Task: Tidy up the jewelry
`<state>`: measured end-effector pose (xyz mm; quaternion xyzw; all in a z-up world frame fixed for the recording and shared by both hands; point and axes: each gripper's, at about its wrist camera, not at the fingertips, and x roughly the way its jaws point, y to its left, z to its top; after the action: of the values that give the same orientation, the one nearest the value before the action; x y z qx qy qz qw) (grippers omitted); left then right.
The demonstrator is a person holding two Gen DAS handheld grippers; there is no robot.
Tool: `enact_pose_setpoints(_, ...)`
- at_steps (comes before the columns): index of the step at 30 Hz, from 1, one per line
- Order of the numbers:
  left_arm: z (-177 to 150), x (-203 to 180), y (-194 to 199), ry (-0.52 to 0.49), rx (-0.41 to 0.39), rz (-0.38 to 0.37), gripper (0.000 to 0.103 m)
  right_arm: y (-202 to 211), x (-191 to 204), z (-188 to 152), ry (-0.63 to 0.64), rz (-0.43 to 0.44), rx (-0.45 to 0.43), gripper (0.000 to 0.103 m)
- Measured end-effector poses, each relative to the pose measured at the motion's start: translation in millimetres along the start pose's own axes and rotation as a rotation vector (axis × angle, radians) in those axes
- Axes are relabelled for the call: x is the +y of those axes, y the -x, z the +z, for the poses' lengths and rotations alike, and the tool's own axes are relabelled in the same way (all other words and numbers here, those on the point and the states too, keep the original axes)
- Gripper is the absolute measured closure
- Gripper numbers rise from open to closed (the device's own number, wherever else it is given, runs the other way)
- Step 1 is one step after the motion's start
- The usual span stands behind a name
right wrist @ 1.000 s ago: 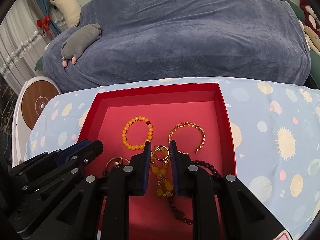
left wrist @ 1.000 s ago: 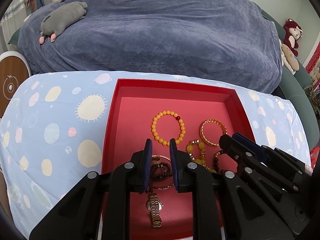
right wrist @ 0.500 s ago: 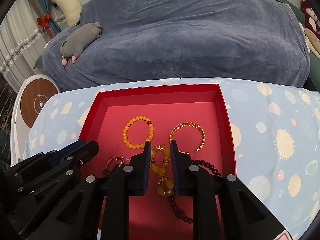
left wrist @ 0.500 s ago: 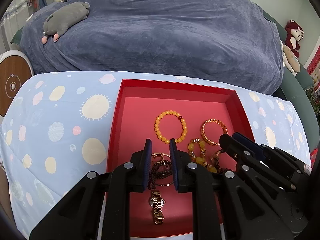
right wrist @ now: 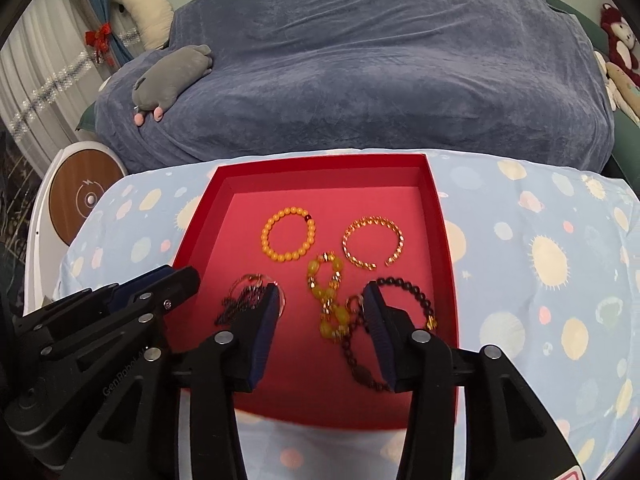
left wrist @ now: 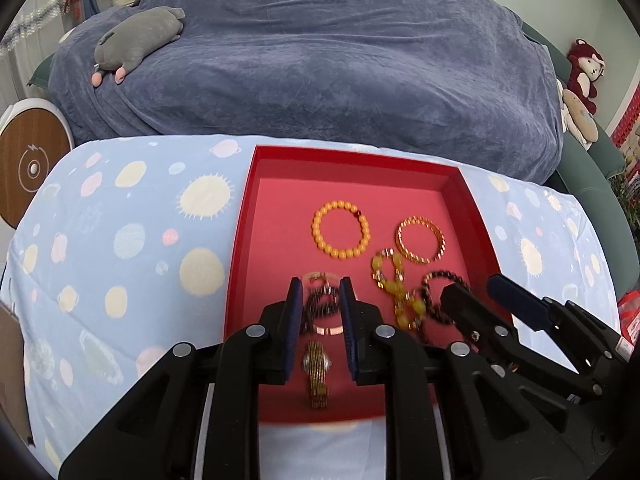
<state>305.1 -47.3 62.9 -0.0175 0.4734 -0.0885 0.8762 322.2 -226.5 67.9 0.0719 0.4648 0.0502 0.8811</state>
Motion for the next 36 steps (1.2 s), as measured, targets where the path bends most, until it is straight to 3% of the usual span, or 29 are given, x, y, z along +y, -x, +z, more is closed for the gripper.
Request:
enact_pose_setpoints(4,-17.8,-0.9,15.2,0.008,0.003,0.002,0.081,16.8,-1.4,-14.0,-0.021,0.001,-0.001,0.052)
enact_pose_setpoints(14,-56.8,1.4,45.5,0.017,0.007,0.048,0.057,53.7,-0.8,-50.0,-0.026,-0.045,-0.02,0.041)
enact_pose_setpoints(19,-71.3,8.1,56.7,0.038,0.009,0.075,0.051,67.3,-5.6,-67.0,-0.063,-0.063,-0.029,0.018)
enact_pose_setpoints(21,-76.2,9.3,61.1,0.036,0.004,0.09,0.042,71.9,-7.0,-73.4,-0.073,-0.056,-0.032,0.017)
enact_pose_setpoints(24,-82.9,7.4,66.3,0.022,0.0,0.106,0.04,78.5,-6.1,-79.6,-0.066,-0.061,-0.046,0.015)
enact_pose_setpoints(26,-87.1,7.2,69.0,0.026,-0.001,0.115,0.039,82.2,-6.5,-83.7,-0.067,-0.074,-0.052,0.006)
enact_pose_setpoints(36,-101.7,4.2,78.4,0.009,-0.012,0.132,0.024,89.9,-13.4,-97.9,-0.095,-0.1,-0.025,0.006)
